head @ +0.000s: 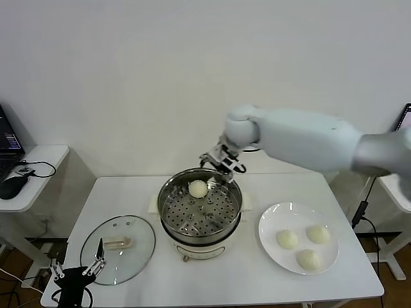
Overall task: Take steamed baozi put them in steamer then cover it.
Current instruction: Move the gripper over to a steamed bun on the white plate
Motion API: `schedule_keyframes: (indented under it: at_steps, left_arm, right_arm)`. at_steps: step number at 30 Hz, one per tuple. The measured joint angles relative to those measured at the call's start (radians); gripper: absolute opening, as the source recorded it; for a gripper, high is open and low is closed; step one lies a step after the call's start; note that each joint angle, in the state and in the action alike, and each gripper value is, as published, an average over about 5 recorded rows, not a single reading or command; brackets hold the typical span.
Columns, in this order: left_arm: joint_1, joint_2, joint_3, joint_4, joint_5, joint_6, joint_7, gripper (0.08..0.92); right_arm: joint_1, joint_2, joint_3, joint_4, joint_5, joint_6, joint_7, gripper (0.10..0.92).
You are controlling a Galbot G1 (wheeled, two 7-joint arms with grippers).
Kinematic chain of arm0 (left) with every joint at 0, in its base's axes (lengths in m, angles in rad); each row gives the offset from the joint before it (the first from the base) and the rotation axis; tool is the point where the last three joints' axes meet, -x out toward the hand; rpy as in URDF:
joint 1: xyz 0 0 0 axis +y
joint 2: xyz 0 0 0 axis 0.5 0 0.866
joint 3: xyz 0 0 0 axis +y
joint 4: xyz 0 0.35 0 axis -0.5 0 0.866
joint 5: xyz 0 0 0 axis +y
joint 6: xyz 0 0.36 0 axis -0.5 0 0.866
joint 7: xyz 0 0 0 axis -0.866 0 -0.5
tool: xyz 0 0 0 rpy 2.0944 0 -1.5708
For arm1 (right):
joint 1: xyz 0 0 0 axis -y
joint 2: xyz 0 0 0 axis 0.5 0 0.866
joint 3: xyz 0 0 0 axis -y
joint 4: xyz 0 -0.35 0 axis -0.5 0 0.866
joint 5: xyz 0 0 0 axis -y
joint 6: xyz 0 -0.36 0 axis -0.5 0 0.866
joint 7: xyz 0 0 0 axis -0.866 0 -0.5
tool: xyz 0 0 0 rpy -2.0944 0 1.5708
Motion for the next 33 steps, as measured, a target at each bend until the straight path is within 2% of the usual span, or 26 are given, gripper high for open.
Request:
schedule_keyframes:
  at_steps: [7, 15, 23, 33]
  left_arm:
    - [-0.012, 0.018, 0.009, 0.005, 0.000, 0.019, 0.003, 0.823]
    - [-0.023, 0.035, 0.016, 0.016, -0.002, 0.025, 0.004, 0.823]
    - [-0.025, 0.030, 0.017, 0.017, -0.004, 0.022, -0.001, 0.823]
    - [-0.025, 0.017, 0.014, 0.017, -0.002, 0.023, -0.001, 0.823]
  right_arm:
    - [0.014, -0.209, -0.031, 0.139, 0.018, -0.116, -0.007, 0.823]
    - [-0.021, -0.381, -0.057, 0.227, -0.019, -0.174, -0.010, 0.823]
    - [-0.133, -0.457, -0.016, 0.243, -0.080, -0.182, -0.007, 0.823]
    - [-0.352, -0.478, 0.121, 0.204, -0.172, -0.179, 0.006, 0.823]
